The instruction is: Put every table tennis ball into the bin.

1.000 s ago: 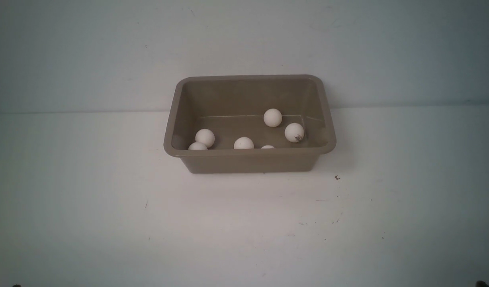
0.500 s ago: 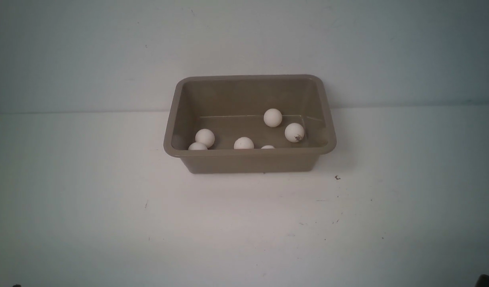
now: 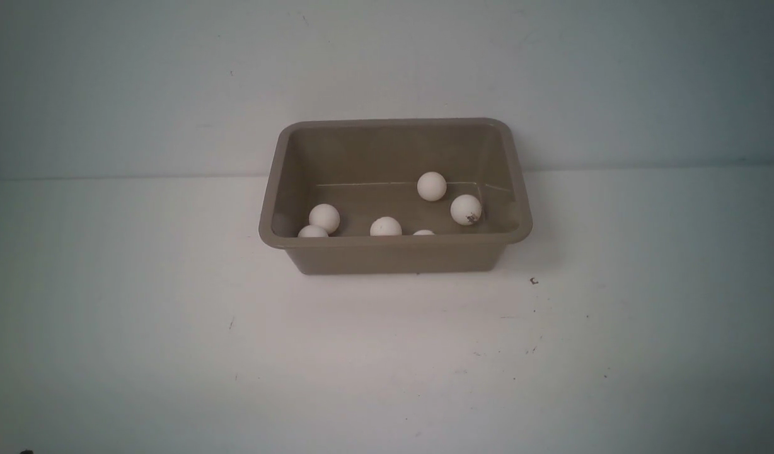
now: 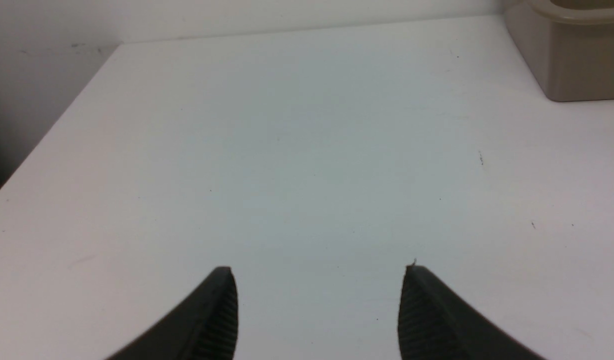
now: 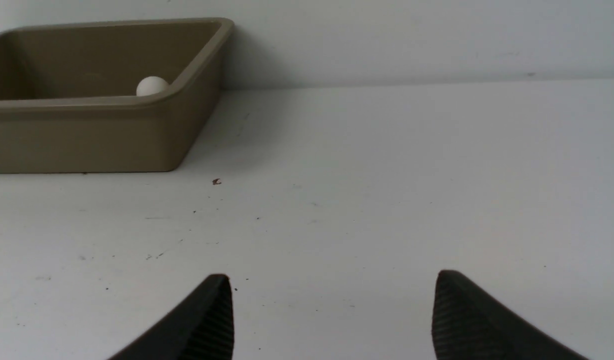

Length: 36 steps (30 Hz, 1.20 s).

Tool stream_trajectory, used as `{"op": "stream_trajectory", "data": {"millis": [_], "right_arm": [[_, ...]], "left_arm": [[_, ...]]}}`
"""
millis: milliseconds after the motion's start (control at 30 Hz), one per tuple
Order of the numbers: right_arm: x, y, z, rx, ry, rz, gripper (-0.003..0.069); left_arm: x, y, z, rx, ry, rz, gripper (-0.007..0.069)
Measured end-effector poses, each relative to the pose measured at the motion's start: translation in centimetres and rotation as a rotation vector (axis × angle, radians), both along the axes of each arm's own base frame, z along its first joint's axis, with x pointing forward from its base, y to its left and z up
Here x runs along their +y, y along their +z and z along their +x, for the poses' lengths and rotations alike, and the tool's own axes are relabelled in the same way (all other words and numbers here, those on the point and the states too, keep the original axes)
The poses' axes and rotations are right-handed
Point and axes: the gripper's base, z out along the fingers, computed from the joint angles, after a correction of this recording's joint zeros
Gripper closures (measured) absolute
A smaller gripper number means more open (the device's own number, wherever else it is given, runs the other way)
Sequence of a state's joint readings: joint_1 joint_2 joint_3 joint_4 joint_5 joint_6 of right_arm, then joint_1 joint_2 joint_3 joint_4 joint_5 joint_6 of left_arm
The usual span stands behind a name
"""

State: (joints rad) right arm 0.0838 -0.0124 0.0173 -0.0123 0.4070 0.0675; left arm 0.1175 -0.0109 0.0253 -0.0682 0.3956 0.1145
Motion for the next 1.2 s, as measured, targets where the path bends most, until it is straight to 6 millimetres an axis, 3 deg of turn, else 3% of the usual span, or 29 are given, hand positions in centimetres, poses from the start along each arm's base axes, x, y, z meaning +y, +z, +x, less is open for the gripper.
{"op": "stream_trajectory", "data": {"millis": [400,1200], "right_arm": [[-0.15,0.01,0.01,-0.01,0.014,-0.133,0.0177],[-0.09,0.0,0.01,-0.014,0.035,-0.193,0.0177]], "left_arm": [[0.0,0.0,0.0,0.0,0.0,-0.001,0.023],[0.0,0.0,0.0,0.0,0.0,-0.001,0.023]]}}
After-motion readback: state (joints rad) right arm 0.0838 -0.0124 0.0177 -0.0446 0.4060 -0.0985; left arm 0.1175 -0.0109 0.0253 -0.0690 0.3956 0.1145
